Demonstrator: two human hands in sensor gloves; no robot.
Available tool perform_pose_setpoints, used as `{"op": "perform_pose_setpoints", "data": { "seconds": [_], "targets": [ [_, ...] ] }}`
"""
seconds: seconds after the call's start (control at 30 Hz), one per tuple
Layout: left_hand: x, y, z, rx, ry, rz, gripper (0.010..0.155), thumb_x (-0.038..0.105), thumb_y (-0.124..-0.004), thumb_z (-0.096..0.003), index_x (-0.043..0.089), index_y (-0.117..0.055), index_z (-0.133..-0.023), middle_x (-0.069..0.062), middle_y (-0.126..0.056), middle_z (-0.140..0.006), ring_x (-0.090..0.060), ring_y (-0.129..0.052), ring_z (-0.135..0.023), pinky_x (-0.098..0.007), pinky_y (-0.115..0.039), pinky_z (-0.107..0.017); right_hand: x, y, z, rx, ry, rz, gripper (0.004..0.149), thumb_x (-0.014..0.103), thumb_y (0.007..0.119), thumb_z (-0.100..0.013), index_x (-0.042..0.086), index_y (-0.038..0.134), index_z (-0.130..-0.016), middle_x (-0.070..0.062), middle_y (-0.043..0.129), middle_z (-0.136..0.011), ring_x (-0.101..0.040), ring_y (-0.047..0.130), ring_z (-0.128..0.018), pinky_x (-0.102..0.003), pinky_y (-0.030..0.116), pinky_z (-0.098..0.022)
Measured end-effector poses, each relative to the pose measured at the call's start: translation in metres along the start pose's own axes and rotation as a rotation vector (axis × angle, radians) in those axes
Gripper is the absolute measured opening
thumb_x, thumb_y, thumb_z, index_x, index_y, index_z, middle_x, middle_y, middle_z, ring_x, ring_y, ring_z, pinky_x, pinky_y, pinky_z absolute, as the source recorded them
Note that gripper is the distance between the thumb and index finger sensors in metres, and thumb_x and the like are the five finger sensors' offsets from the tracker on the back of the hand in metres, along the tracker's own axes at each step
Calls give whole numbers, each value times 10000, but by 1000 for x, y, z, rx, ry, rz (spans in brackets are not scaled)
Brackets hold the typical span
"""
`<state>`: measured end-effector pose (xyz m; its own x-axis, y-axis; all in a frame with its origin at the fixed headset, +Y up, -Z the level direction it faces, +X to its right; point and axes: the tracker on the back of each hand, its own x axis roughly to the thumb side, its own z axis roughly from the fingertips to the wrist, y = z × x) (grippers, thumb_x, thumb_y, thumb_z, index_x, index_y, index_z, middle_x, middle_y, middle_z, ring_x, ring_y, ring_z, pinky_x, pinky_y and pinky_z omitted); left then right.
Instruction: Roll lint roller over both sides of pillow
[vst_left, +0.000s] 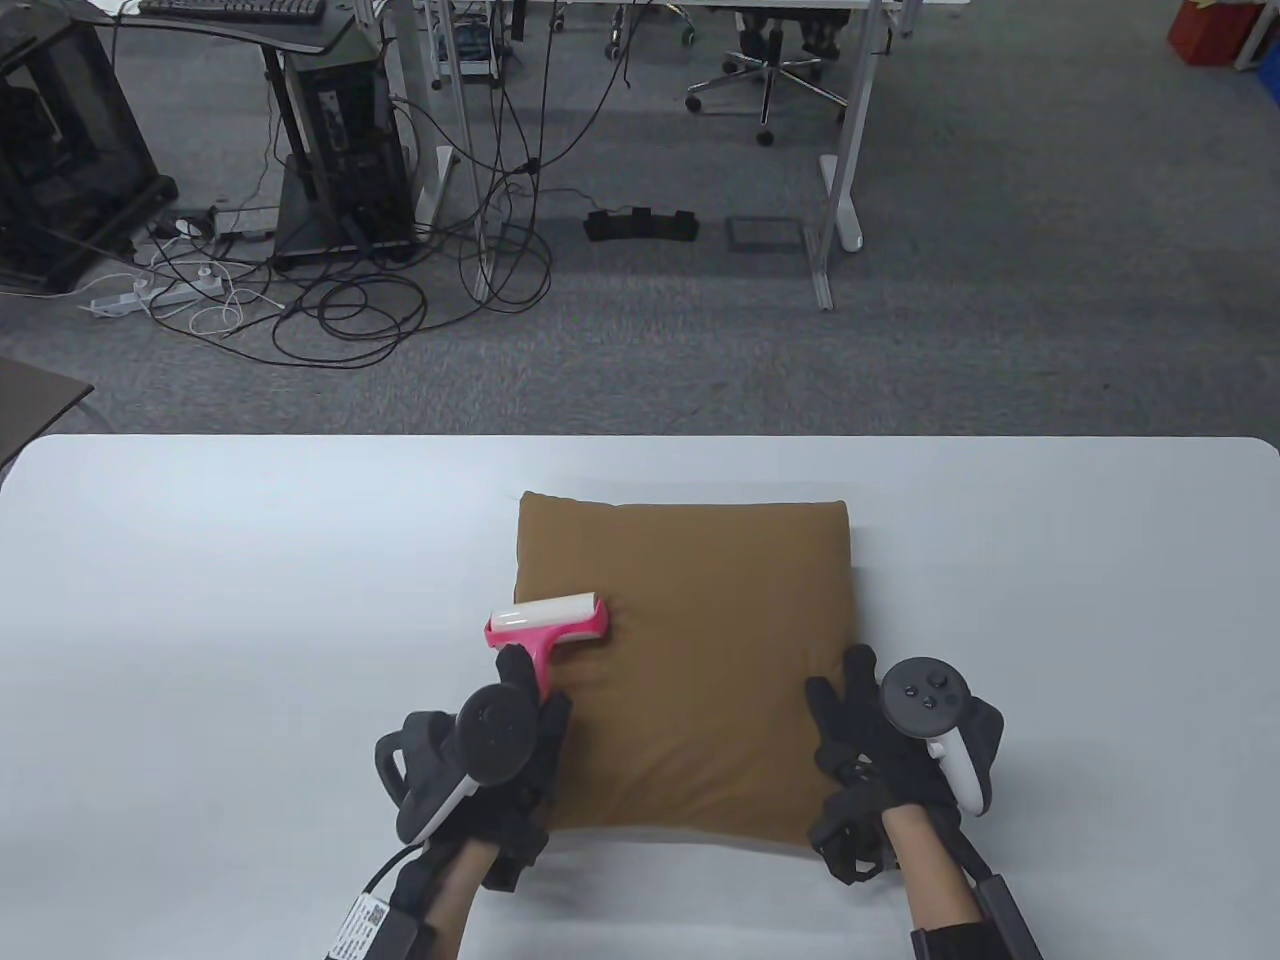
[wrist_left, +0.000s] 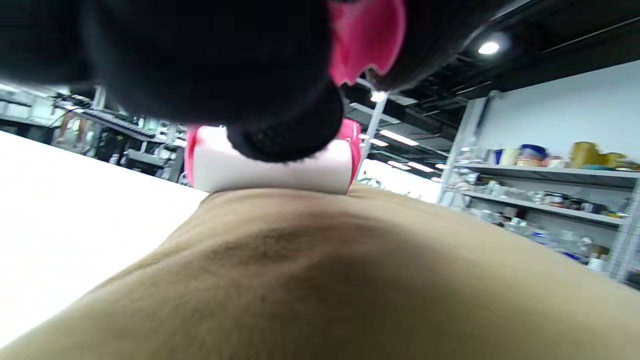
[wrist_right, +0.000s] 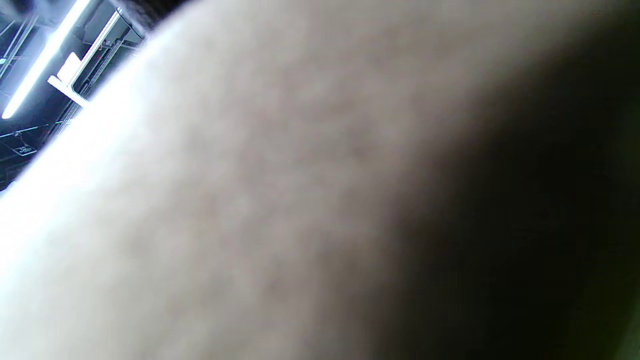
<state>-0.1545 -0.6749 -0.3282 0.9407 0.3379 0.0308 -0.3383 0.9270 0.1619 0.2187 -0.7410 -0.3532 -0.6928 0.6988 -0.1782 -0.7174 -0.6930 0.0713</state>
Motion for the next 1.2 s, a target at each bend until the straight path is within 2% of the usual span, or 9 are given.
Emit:
{"op": "perform_pose_setpoints", "data": {
  "seconds": [0.07,0.17,0.23,0.33,0.4,0.6,0.73,0.87,1.2],
  "targets": [
    [-2,-3,-14,-7,69,-10,691,446,-745,-513,-1,-567,-1009,-101,-1038,-553,-221,-1037,-203,-510,-865,-298,0,0,-1,8,-1,0,706,445,527,-621,34,249,-1123,-404,488,-1087,-559,748,-822,-661,655,-534],
    [-5,-9,-36,-127,192,-14,690,431,-715,-534,66,-465,-1063,-121,-980,-680,-254,-1018,-348,-537,-823,-399,0,1,-2,15,-2,8,678,429,516,-621,57,259,-1127,-399,489,-1090,-558,749,-823,-662,654,-538],
    [-8,-12,-47,-171,232,-6,688,422,-697,-544,119,-407,-1089,-139,-935,-745,-267,-998,-417,-549,-795,-443,0,1,-3,18,0,8,669,426,517,-623,69,264,-1129,-399,490,-1090,-557,751,-821,-664,652,-539],
    [-13,-15,-60,-217,268,8,679,418,-676,-550,172,-366,-1103,-132,-901,-799,-273,-979,-481,-555,-771,-485,0,1,-3,23,1,5,669,426,514,-623,69,262,-1129,-402,488,-1088,-560,749,-819,-665,650,-540],
    [-13,-15,-61,-243,267,7,673,398,-692,-543,124,-410,-1090,-140,-930,-752,-283,-991,-445,-557,-774,-480,1,1,-3,23,0,7,667,424,512,-623,69,262,-1129,-404,487,-1088,-559,747,-821,-666,649,-540],
    [-10,5,-45,-160,107,-56,666,446,-758,-507,10,-619,-992,-83,-1047,-444,-192,-1012,-144,-507,-864,-319,1,2,-4,26,2,25,666,423,509,-622,72,258,-1129,-403,486,-1088,-559,748,-820,-667,646,-543],
    [-19,24,-27,-126,51,-26,647,487,-794,-486,2,-746,-912,-33,-1055,-270,-141,-975,6,-467,-889,-206,1,3,-3,25,0,23,665,424,507,-623,72,256,-1129,-405,486,-1086,-560,748,-820,-668,647,-540],
    [-30,39,-6,-147,-5,-11,630,506,-821,-473,16,-808,-870,-15,-1053,-204,-131,-961,56,-455,-895,-164,1,3,-2,21,-3,34,666,426,504,-621,74,254,-1128,-406,483,-1087,-560,747,-820,-669,647,-540],
    [-42,53,39,-204,-68,16,606,506,-816,-475,24,-843,-841,-13,-1051,-170,-135,-958,79,-453,-895,-148,1,5,-1,17,-6,50,669,429,495,-620,75,240,-1128,-403,481,-1087,-561,744,-822,-669,646,-541]
  ]
}}
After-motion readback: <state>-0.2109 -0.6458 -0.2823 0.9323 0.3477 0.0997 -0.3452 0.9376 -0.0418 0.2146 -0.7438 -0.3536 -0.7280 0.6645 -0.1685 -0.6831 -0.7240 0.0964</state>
